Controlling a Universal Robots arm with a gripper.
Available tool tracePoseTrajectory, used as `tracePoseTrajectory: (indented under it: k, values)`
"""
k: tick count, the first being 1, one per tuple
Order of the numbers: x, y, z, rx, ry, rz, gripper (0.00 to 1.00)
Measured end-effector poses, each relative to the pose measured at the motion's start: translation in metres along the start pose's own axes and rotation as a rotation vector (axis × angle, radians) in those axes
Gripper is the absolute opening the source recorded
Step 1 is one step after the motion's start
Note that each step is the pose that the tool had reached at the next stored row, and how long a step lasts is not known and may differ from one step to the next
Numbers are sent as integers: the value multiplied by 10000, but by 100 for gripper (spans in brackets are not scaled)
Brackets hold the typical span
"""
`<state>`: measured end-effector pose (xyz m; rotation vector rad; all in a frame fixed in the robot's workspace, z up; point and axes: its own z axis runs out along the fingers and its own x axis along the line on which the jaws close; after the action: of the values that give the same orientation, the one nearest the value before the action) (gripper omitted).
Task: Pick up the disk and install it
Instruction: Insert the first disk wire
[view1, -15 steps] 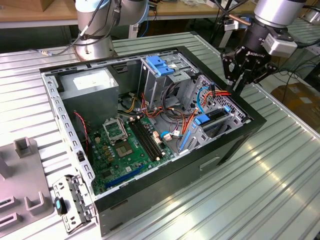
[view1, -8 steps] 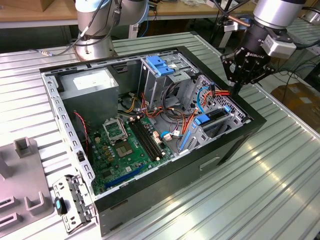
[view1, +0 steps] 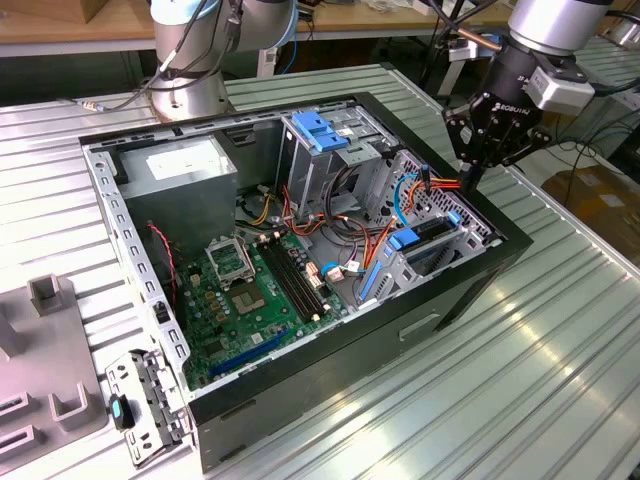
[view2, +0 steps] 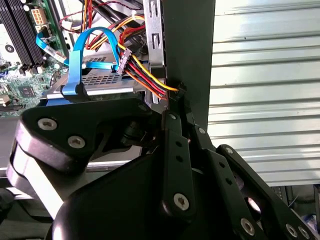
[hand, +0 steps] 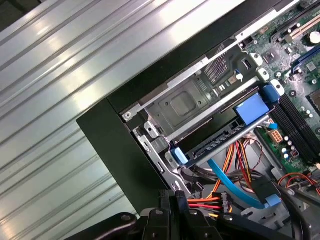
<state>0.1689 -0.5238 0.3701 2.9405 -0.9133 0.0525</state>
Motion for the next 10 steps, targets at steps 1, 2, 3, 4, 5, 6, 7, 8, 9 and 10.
tracePoseTrajectory:
  k: [1,2,3,4,5,6,7,8,9,10]
  values:
    - [-11,8,0,0,0,0,16]
    - [-21,15,0,2,-1,0,16]
    - [-32,23,1,2,-1,2,16]
    - [-36,26,2,3,-2,16,16]
    - [-37,27,1,-1,-4,80,16]
    - [-37,27,1,-7,-9,183,16]
    - [-38,27,0,-14,-15,313,16]
    - [-38,27,0,-20,-21,431,16]
    - [-38,27,0,-30,-31,624,16]
    - [-38,27,0,-35,-35,722,16]
